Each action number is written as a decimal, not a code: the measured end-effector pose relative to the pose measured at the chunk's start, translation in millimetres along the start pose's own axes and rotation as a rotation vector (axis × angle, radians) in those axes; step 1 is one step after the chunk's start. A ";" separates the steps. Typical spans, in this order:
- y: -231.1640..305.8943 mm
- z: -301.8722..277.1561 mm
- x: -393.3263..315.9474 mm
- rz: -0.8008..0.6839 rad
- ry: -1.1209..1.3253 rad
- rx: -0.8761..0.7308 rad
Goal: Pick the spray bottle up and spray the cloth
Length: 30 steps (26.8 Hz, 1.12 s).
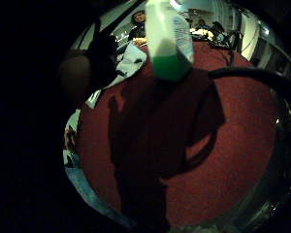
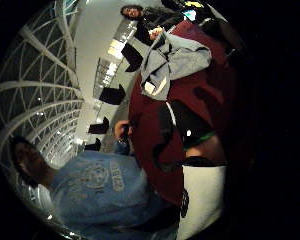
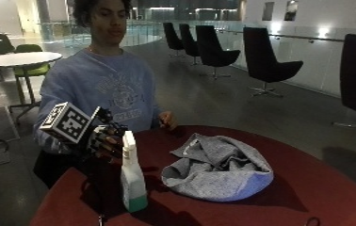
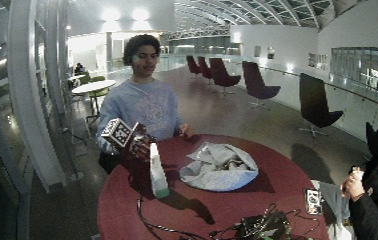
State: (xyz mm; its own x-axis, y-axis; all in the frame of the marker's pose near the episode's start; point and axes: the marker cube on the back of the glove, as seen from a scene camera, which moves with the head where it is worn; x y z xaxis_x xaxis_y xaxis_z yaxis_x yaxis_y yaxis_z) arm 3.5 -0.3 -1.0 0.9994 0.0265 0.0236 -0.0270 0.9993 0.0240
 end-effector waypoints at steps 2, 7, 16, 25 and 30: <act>-0.2 -2.0 3.2 0.023 -0.034 0.018; -4.7 -13.1 16.7 0.119 -0.212 0.053; -7.9 -11.2 39.2 0.179 -0.421 0.138; -53.6 -3.7 53.8 0.271 -0.357 0.168; -82.4 9.0 63.1 0.302 -0.367 0.192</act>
State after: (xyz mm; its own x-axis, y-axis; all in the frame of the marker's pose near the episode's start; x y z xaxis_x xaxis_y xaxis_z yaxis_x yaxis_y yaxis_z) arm 68.6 -81.3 7.5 0.8735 0.2684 0.4061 -0.3515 0.9249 0.1448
